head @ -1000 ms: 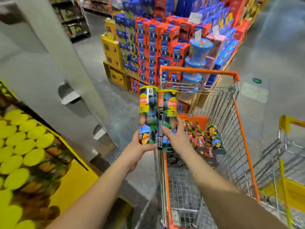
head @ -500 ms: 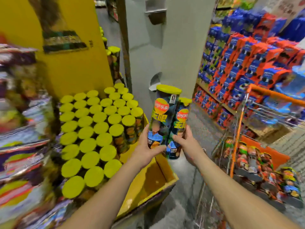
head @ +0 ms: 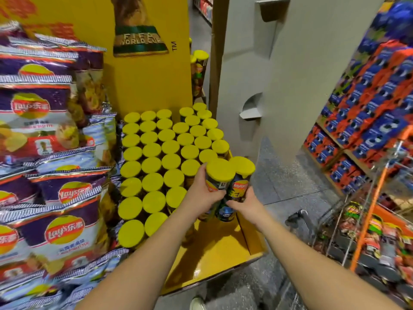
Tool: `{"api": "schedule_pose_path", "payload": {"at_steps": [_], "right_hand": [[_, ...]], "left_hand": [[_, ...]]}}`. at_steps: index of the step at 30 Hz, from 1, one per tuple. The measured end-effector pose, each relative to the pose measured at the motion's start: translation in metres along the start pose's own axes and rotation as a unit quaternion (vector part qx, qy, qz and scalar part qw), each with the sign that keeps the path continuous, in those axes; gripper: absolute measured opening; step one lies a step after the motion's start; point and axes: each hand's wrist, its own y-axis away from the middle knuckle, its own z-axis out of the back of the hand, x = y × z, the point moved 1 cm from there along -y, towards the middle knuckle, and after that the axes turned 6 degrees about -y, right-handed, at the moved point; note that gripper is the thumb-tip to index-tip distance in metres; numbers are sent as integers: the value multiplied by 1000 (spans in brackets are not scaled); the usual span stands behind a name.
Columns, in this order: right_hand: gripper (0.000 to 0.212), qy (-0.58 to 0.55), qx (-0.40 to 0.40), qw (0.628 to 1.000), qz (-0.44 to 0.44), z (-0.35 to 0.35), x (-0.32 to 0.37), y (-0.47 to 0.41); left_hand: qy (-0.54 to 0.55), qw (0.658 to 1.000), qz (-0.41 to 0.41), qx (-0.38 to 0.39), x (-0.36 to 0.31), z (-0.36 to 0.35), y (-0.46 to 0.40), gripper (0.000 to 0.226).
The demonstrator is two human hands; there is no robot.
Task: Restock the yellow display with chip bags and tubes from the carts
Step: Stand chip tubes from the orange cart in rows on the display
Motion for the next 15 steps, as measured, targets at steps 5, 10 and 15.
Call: {"api": "schedule_pose_path", "payload": {"at_steps": [5, 10, 15], "right_hand": [[67, -10, -27, 1000, -13, -14, -27, -19], [62, -32, -64, 996, -44, -35, -64, -22], [89, 31, -117, 990, -77, -47, -90, -44]], "left_hand": [[-36, 999, 16, 0, 13, -1, -15, 88], [-148, 989, 17, 13, 31, -4, -19, 93], [-413, 910, -4, 33, 48, -9, -34, 93]]}}
